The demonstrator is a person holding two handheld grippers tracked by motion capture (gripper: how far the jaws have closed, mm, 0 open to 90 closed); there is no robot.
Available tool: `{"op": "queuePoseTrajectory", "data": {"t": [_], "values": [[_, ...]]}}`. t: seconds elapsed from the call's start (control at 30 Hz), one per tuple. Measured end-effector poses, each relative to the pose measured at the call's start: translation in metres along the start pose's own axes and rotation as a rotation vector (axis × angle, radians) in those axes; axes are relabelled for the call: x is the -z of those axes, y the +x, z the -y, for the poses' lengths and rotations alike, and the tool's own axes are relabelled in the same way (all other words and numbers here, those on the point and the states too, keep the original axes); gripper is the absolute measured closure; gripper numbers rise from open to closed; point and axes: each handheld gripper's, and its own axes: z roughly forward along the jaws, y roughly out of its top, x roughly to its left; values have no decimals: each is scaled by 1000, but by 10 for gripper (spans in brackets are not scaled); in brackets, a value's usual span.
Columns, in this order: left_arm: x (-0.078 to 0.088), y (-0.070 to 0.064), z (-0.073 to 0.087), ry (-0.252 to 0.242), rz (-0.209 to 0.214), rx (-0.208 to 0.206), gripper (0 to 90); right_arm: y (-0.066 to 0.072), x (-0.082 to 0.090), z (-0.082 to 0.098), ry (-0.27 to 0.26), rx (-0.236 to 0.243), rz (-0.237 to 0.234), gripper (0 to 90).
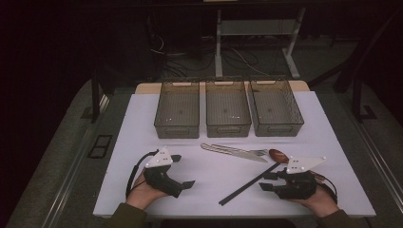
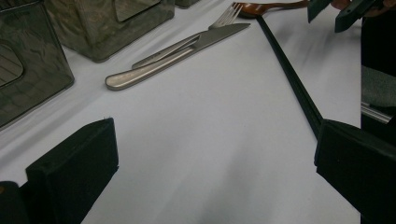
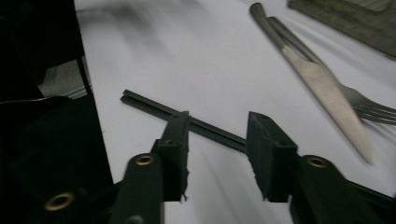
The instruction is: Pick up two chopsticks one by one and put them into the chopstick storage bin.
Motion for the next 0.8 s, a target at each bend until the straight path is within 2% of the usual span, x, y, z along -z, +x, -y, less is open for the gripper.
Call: {"op": "queuePoseTrajectory", "data": {"t": [0.27, 0.4, 0.63, 0.8], "values": [[-1, -1, -1, 0, 4, 2, 0, 9, -20, -5, 44, 34, -64, 815], [-1, -2, 0, -1, 4, 4, 0, 15, -34, -8, 76, 53, -101, 886], [0, -2, 0, -3, 6, 5, 0, 24, -57, -13, 130, 85, -146, 900], [-1, -2, 0, -6, 10, 7, 0, 29, -69, -15, 151, 100, -157, 900]]}}
